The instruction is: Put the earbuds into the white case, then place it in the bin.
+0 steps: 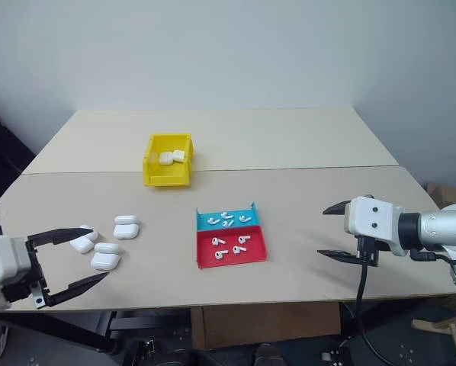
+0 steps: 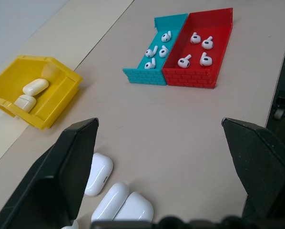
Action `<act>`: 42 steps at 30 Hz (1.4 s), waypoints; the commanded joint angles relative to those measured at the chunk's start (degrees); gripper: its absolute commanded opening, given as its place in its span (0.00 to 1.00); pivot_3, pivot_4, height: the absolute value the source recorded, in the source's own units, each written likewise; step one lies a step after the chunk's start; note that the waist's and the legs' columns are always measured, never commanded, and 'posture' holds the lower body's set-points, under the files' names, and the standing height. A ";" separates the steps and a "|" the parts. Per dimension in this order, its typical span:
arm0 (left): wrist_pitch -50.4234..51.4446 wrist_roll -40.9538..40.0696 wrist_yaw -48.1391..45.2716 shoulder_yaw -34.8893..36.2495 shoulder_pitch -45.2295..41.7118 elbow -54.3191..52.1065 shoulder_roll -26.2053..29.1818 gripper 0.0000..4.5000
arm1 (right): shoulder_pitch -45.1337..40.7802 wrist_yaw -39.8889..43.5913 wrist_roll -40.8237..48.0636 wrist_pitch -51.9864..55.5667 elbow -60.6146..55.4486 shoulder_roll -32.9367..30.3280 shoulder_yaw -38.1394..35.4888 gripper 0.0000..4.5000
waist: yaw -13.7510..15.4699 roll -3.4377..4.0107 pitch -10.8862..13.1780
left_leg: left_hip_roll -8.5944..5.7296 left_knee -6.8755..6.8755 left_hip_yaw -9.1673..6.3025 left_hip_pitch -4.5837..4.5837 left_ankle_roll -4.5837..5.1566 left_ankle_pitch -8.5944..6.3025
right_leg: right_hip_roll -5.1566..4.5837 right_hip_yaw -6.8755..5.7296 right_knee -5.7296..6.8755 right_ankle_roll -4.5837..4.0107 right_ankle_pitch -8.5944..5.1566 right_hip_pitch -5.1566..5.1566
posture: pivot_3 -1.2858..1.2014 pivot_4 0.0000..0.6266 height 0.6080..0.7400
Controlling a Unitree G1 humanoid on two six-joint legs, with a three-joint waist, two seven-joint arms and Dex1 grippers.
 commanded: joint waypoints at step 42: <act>48.37 1.86 10.22 -3.03 -14.03 11.16 22.00 1.00 | 3.79 -4.16 0.80 3.38 -6.83 0.59 -2.59 1.00 | 0.03 -0.05 0.03 | -0.01 -0.15 0.01 -0.03 -0.01 0.00 | -0.02 -0.04 -0.01 -0.06 -0.04 -0.16 | 0.52 0.24 1.00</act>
